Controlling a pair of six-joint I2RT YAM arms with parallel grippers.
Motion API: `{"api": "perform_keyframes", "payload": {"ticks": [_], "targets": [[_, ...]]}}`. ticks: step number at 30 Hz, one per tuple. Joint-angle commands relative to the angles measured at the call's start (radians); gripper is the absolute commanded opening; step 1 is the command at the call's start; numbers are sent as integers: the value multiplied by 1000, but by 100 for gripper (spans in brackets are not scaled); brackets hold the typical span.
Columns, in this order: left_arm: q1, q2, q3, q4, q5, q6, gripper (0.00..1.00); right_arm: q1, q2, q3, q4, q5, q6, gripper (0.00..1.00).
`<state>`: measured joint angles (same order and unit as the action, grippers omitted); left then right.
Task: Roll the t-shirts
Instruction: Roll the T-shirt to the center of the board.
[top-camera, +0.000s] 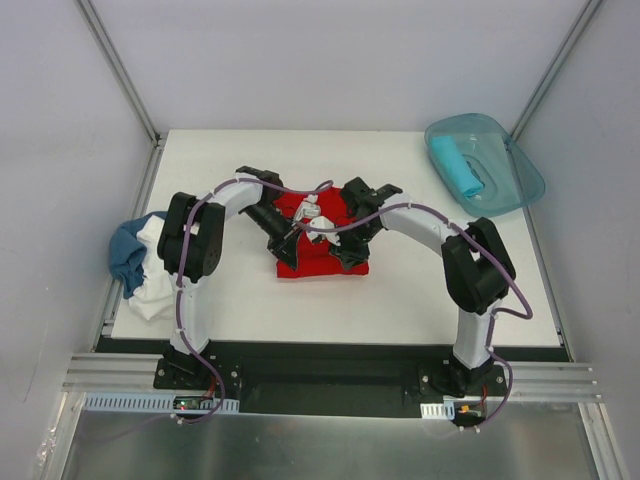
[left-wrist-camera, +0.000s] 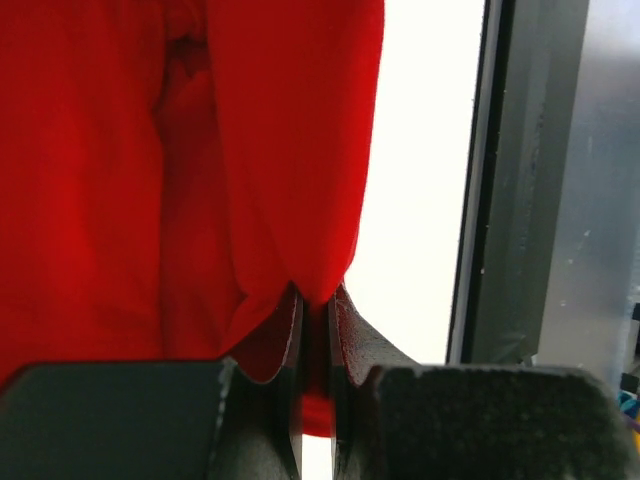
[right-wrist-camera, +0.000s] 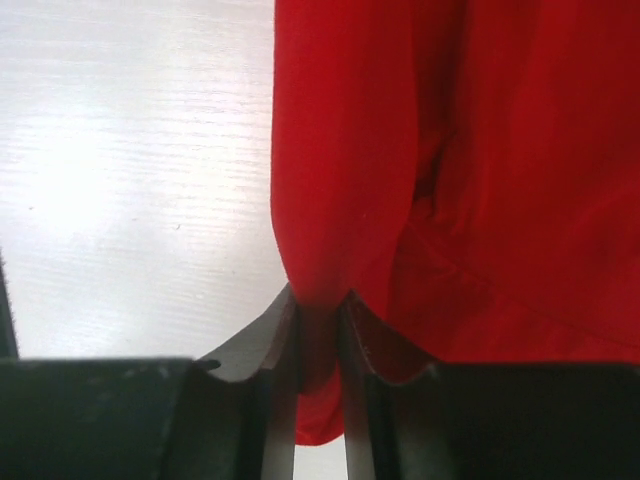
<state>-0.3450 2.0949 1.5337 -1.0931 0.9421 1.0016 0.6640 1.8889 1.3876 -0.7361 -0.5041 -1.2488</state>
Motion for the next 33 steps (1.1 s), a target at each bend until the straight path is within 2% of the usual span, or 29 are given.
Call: {"api": "perform_keyframes", "payload": {"ticks": [1,6,11,16,21,27,31,33], "targets": [[11,5,-18,-100,37,2,0,-38,48,117,-403,-137,-122,18],[12,20,-36,-145,57,-6,0,-53,99,172,-575,-182,-156,10],[18,54,-47,-139,20,-60,1,-55,165,215,-664,-223,-167,9],[34,94,-46,-99,-20,-126,2,-61,235,243,-677,-218,-156,9],[52,149,20,-65,-57,-231,9,-87,312,294,-707,-224,-136,9],[75,195,52,-56,-135,-317,11,-113,432,382,-779,-220,-123,11],[150,165,20,-15,-80,-414,22,-110,553,526,-890,-211,-109,10],[210,131,-20,30,-57,-484,24,-112,608,589,-922,-205,-77,10]]}}
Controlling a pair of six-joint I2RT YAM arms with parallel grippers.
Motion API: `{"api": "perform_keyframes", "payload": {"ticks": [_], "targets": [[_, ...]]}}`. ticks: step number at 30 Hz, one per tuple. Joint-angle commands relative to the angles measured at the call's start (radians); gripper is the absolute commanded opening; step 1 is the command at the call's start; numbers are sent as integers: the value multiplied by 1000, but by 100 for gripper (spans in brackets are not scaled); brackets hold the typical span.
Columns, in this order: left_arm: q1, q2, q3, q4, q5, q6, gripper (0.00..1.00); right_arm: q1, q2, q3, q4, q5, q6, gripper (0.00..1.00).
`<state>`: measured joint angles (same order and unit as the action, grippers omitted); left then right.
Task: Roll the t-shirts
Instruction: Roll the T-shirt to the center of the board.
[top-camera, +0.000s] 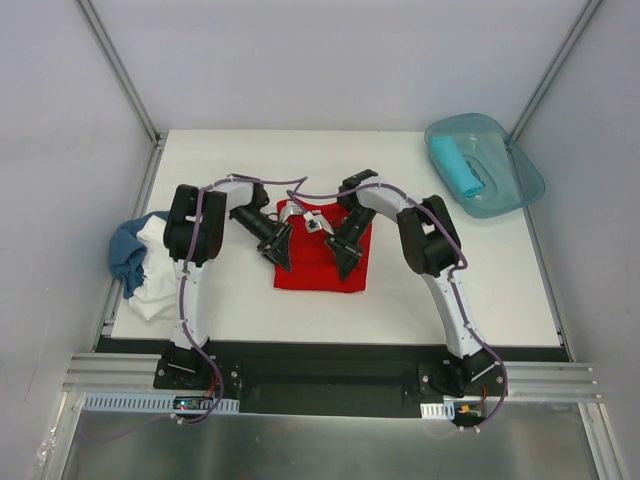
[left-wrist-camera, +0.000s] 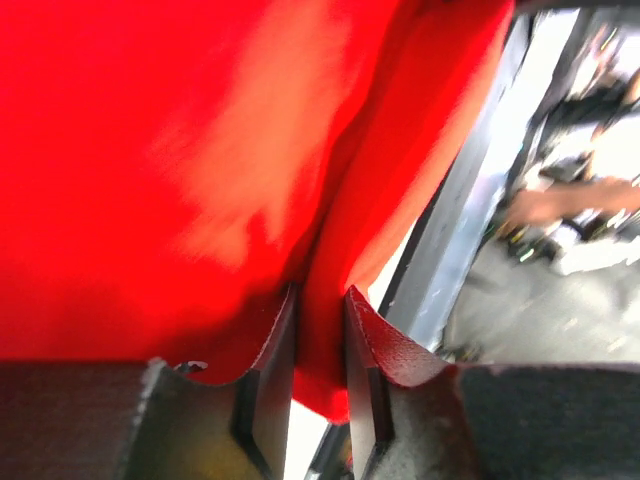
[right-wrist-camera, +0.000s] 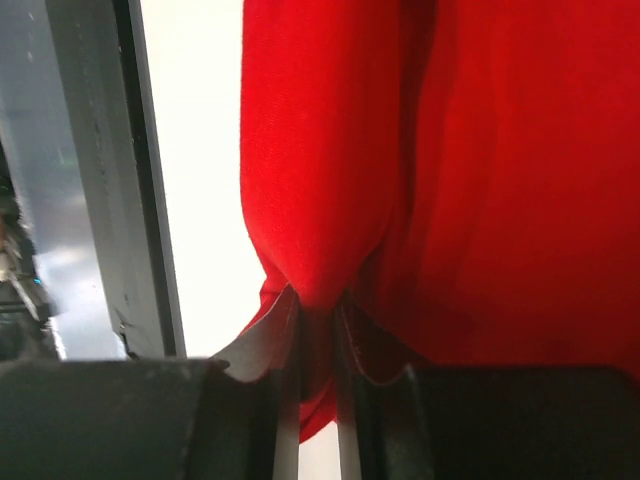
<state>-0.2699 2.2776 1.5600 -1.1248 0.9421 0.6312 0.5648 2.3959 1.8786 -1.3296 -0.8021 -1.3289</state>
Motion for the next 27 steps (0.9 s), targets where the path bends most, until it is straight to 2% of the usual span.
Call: {"api": "perform_keyframes", "payload": {"ticks": [1,4,5,9,12,14,16,17,18,20,22,27], "targets": [[150,-102,-63,116,-52,-131,25,-11,111,109,-329,99,16,11],[173,-257,-144,198,-83,-125,28,-13,126,126,-329,104,36,12],[172,-300,-197,251,-91,-90,32,-13,132,131,-329,106,42,12],[127,-579,-337,371,-164,33,37,-10,154,151,-329,121,74,13],[45,-737,-445,451,-227,131,43,4,169,162,-329,144,91,13],[-50,-809,-542,496,-290,204,46,9,187,177,-329,164,114,13],[-121,-920,-622,626,-351,229,49,12,195,185,-330,178,123,14],[-176,-955,-717,699,-383,229,50,14,200,186,-329,181,128,14],[-207,-1021,-770,844,-470,226,52,15,201,189,-327,182,129,15],[-253,-1072,-910,997,-544,235,59,14,203,192,-330,184,132,15],[-305,-1110,-966,1119,-592,255,61,15,206,194,-330,188,137,15],[-371,-1101,-1035,1194,-598,314,60,20,210,195,-327,196,142,15]]}}
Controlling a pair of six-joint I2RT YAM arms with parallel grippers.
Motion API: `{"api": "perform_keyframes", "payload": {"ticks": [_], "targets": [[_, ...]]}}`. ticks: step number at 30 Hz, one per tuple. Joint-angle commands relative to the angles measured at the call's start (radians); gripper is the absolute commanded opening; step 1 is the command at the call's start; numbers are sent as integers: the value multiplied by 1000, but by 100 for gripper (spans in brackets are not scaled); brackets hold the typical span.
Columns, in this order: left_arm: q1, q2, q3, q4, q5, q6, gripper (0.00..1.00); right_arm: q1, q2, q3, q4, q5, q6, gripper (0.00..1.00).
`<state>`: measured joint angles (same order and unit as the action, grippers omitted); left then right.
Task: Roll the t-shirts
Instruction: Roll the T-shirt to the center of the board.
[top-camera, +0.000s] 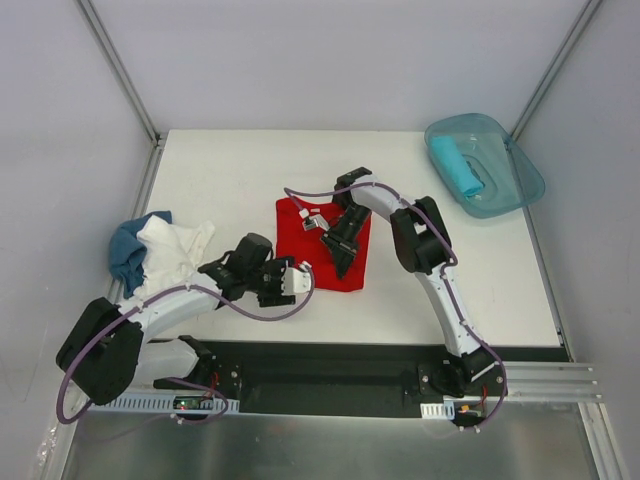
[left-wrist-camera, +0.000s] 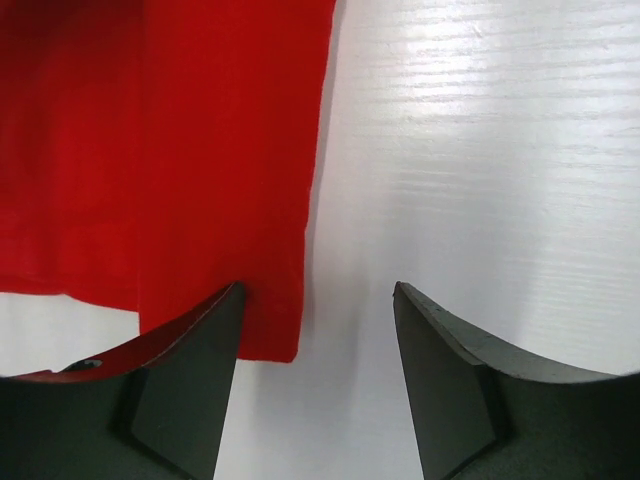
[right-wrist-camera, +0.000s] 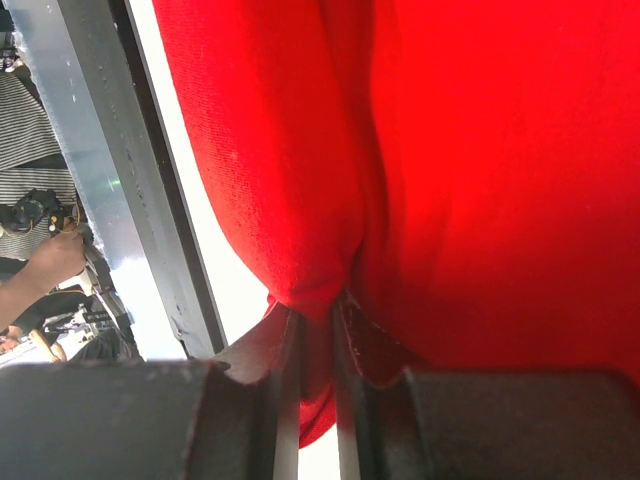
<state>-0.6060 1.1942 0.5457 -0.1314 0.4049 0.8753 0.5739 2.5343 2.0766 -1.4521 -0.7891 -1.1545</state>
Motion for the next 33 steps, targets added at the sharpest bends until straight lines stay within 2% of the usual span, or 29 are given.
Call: {"api": "perform_keyframes", "payload": {"ticks": [1,8,15,18,20,21,23,24,25,26,27,33], "targets": [[-41,-16,-27,207,-54,77,60,11,72,-1,-206,186,-31,15],[-77,15,-67,214,-74,165,59,17,81,5,-206,197,-22,16],[-77,137,-59,245,-169,234,56,15,77,0,-206,194,-27,16],[-75,195,-37,199,-175,254,51,14,77,0,-206,194,-27,16],[-77,264,16,147,-193,240,42,15,72,0,-206,189,-30,17],[-78,286,46,113,-228,216,37,14,70,-4,-206,185,-30,20],[-75,342,141,-12,-239,151,20,4,55,-18,-205,171,-39,27],[-72,350,163,-43,-220,143,15,0,32,-29,-203,151,-56,39],[-71,351,181,-84,-195,127,11,-23,17,-36,-191,140,-50,46],[-67,340,187,-100,-177,119,2,-38,1,-36,-186,125,-41,70],[-67,334,194,-120,-160,111,0,-60,-14,-35,-188,73,-28,96],[-58,311,238,-247,-9,68,0,-255,-299,-70,-169,34,-25,96]]}}
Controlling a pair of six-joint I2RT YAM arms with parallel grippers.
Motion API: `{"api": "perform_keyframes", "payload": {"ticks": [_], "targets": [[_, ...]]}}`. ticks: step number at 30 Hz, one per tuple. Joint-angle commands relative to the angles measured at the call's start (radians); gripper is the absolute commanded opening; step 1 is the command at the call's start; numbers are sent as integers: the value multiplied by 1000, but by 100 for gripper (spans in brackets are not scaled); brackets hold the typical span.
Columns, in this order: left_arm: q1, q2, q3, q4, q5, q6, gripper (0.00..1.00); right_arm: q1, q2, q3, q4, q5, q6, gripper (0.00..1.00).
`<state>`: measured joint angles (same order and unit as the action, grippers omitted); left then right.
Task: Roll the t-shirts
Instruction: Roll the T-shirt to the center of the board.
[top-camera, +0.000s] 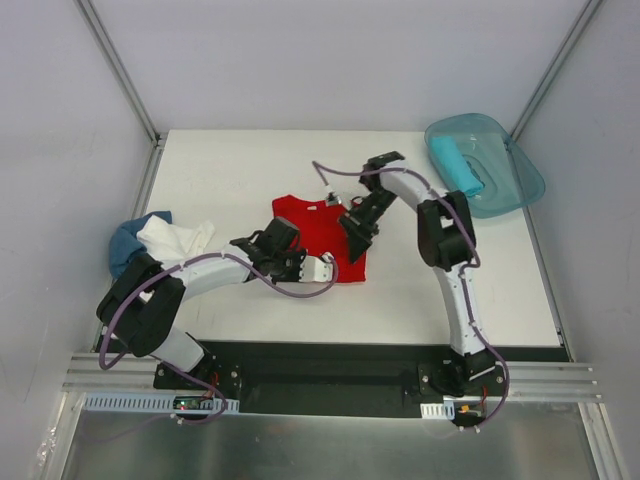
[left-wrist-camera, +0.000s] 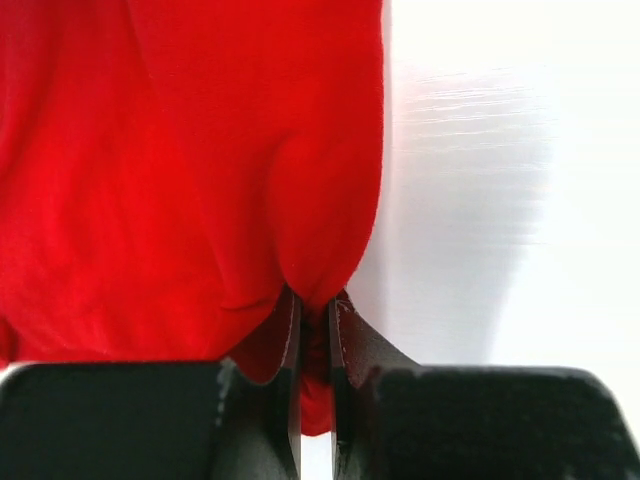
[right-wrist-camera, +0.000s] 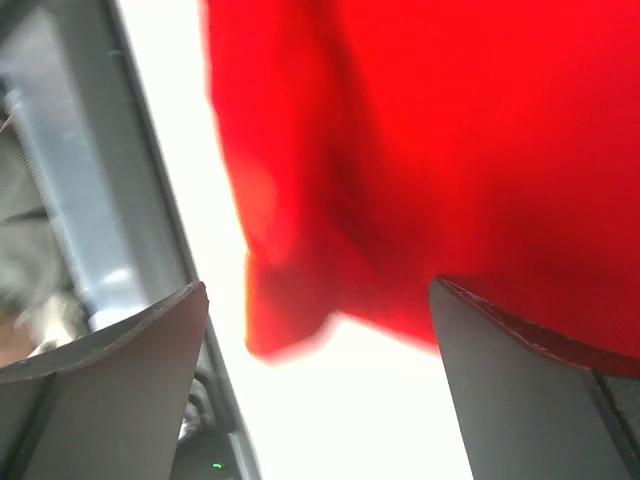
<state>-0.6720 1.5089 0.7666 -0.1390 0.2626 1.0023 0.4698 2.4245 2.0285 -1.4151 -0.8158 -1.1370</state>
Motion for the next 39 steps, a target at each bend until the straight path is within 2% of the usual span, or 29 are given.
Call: {"api": "perform_keyframes", "payload": {"ticks": [1,3,4,5,6,7,8,9,11,12,13,15,16,19,27,39], "targets": [[9,0,36,-258,151,-60,0,-201,-229,-27,-167,63,-21,96],[21,28,69,-324,226,-80,0,-236,-419,-120,-54,104,20,96],[41,40,112,-344,254,-96,0,-253,-538,-202,230,151,76,96],[51,75,137,-364,280,-108,0,-253,-796,-341,439,223,202,96],[58,89,158,-398,294,-129,0,-252,-950,-625,649,327,235,96],[75,102,195,-408,315,-137,0,-252,-1067,-789,1003,323,243,96],[106,123,212,-416,335,-149,0,-246,-1153,-906,1130,305,279,96],[126,137,229,-424,384,-183,0,-235,-1239,-1015,1180,270,322,96],[179,187,289,-471,443,-214,0,-157,-1198,-958,956,222,288,96],[195,209,313,-493,495,-237,0,-104,-1105,-855,806,233,131,96],[207,227,356,-532,519,-247,0,2,-1069,-847,650,262,82,96],[241,264,379,-550,556,-267,0,52,-1131,-942,724,302,46,96],[245,272,393,-556,575,-271,0,97,-1156,-1064,865,319,34,96],[250,284,401,-559,579,-268,0,185,-1171,-1157,1010,368,-27,96],[250,316,415,-570,606,-283,0,237,-1013,-1102,1108,371,-26,96],[255,332,418,-570,606,-283,0,262,-871,-1064,1096,356,-98,98]]}}
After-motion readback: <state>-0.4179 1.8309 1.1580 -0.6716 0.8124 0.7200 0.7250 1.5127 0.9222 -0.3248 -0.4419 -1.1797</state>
